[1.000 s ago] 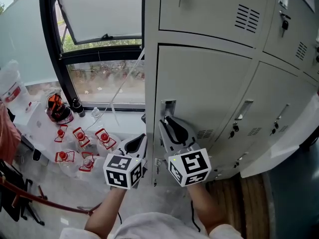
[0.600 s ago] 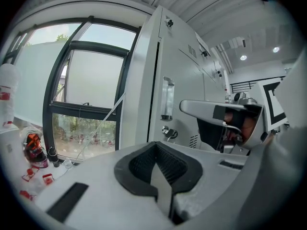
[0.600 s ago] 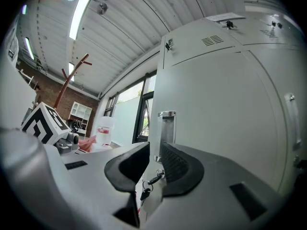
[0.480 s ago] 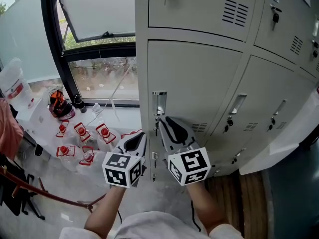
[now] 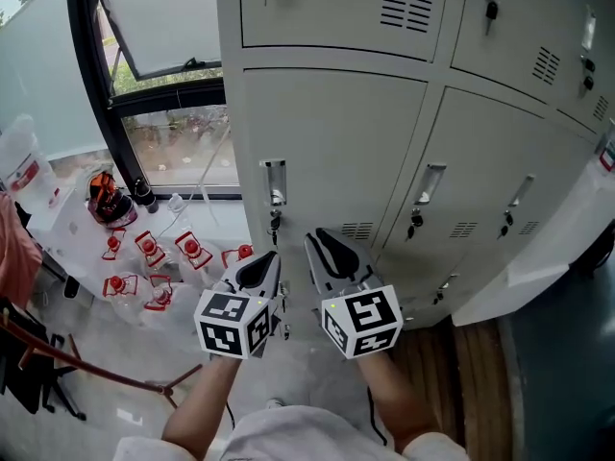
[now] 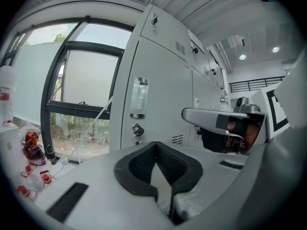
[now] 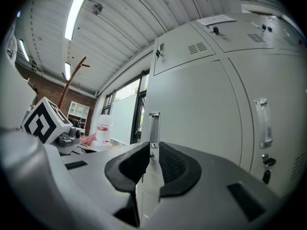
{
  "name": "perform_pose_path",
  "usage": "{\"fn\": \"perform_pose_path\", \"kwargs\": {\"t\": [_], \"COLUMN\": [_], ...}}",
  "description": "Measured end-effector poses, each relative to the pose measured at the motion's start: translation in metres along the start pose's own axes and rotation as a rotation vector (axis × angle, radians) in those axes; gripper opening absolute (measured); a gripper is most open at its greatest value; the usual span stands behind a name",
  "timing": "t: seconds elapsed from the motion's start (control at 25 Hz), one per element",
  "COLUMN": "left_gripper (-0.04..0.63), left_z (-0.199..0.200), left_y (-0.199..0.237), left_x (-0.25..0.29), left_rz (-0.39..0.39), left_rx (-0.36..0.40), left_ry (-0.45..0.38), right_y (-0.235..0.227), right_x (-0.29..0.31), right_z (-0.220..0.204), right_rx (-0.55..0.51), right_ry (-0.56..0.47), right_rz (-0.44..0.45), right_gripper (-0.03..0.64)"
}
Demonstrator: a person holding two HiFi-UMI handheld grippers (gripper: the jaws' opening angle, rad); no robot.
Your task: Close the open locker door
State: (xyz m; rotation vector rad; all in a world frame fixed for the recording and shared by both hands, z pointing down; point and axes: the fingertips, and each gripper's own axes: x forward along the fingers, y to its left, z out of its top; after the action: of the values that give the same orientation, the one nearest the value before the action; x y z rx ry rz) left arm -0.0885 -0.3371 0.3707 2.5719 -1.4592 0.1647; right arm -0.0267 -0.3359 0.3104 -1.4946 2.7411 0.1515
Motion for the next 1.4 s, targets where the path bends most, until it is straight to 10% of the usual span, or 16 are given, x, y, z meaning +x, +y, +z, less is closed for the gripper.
{"fn": "perform_pose_path", "kwargs": {"t": [1.4], "left_gripper": [0.006], "left_z": [-0.003], "left_y": [-0.092], "left_x": [0.024], "left_rz": [0.006], "left_rx": [-0.014], "left_ry": [-0.014], "right_y": [-0.056], "right_x": [-0.085], "right_z": [-0.029], "right_rx": [0.06], "right_ry": [0.061], "right_rz": [0.019], "right_gripper": [0.005]}}
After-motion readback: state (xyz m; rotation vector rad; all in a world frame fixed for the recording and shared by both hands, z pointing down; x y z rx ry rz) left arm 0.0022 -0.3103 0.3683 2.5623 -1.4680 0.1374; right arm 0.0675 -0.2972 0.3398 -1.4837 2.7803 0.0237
